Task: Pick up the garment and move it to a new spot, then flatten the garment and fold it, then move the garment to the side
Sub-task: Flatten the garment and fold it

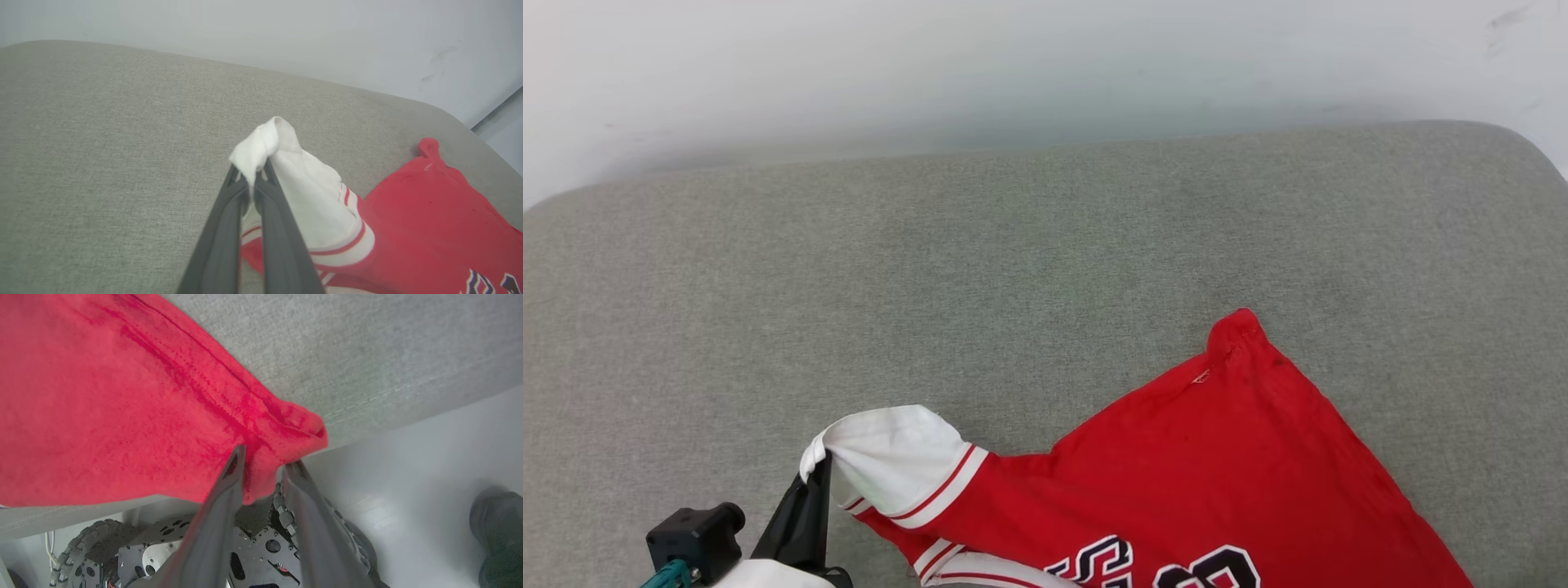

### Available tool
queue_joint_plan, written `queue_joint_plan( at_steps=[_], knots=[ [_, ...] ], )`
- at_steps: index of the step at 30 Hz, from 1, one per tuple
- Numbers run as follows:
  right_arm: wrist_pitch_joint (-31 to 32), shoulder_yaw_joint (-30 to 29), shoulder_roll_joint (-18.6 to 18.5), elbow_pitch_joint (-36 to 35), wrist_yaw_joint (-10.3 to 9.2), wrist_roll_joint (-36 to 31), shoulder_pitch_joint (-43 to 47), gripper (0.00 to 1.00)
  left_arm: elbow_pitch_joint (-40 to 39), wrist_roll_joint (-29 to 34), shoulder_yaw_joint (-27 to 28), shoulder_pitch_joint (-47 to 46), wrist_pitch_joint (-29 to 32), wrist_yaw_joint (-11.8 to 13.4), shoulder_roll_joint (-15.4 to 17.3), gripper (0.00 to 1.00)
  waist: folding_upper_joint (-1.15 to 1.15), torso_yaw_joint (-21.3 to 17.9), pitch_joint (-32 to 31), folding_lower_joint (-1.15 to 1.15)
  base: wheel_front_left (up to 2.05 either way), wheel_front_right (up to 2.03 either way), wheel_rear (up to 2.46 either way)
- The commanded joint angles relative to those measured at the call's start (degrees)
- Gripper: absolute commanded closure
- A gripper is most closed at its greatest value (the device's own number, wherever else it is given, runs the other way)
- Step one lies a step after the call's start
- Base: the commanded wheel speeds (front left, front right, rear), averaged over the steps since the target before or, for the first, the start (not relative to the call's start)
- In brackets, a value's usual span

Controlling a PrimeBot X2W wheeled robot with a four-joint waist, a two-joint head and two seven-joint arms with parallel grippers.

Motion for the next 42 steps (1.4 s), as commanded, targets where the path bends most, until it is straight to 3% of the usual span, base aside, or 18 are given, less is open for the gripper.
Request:
queue_joint_plan(
  at_steps=[1, 9, 11, 14, 18, 23, 27, 32, 41, 42],
  knots=[
    [-2.3, 0.2, 0.0, -0.2, -0.02, -0.4, -0.2, 0.0, -0.5, 0.2, 0.0, 0.2, -0.1, 0.0, 0.3, 1.0, 0.0, -0.4, 0.1, 0.0, 0.0, 0.0, 0.0],
    [-31.0, 1.9, -0.8, 1.3, -0.03, -0.4, -8.0, 0.0, -2.5, 0.6, -0.3, -1.2, 0.8, 0.4, 0.9, 1.0, 0.0, -0.9, 2.0, 0.0, 0.0, 0.0, 0.0],
    [-35.9, 3.3, -1.8, 2.5, -0.02, 0.3, -11.5, 0.0, -3.2, 0.9, -0.5, -1.9, 0.9, 0.5, 0.9, 1.0, 0.0, -0.6, 2.9, 0.0, 0.0, 0.0, 0.0],
    [-37.9, 7.1, -4.1, 5.1, -0.02, 1.7, -17.1, 0.0, -4.1, 1.0, -0.8, -2.8, 1.0, 0.6, 1.0, 1.0, 0.0, -0.1, 4.6, 0.0, 0.0, 0.0, 0.0],
    [-27.7, 17.6, -11.4, 6.7, -0.02, 5.2, -26.8, 0.0, -5.4, 1.8, -1.7, -5.2, 0.9, 0.0, 1.1, 1.0, 0.0, 1.8, 7.8, 0.0, 0.0, 0.0, 0.0],
    [-14.4, 27.5, -16.4, 6.4, -0.02, 8.0, -35.8, 0.0, -5.3, 2.1, -2.9, -7.8, 0.7, -0.6, 0.6, 1.0, 0.0, 3.7, 10.6, 0.0, 0.0, 0.0, 0.0],
    [-7.6, 33.2, -17.3, 7.5, -0.03, 8.5, -41.4, 0.0, -5.1, 2.3, -3.9, -9.8, 0.4, -1.5, 0.3, 1.0, 0.0, 5.3, 13.0, 0.0, 0.0, 0.0, 0.0],
    [-3.5, 38.7, -17.3, 12.2, -0.02, 10.0, -45.7, 0.0, -4.4, 2.2, -4.9, -11.6, -0.1, -2.3, -0.1, 1.0, 0.0, 6.6, 15.5, 0.0, 0.0, 0.0, 0.0],
    [2.4, 47.3, -17.2, 21.5, -0.01, 15.1, -43.1, 0.0, -1.7, 1.4, -5.3, -12.4, -1.1, -3.0, -0.4, 1.0, 0.0, 7.2, 16.5, 0.0, 0.0, 0.0, 0.0],
    [2.3, 47.6, -17.0, 21.9, -0.01, 15.6, -43.1, 0.76, -1.4, 1.4, -5.2, -12.4, -1.2, -3.1, -0.3, 1.0, 0.0, 7.1, 16.4, 0.0, 0.0, 0.0, 0.0]
  ],
)
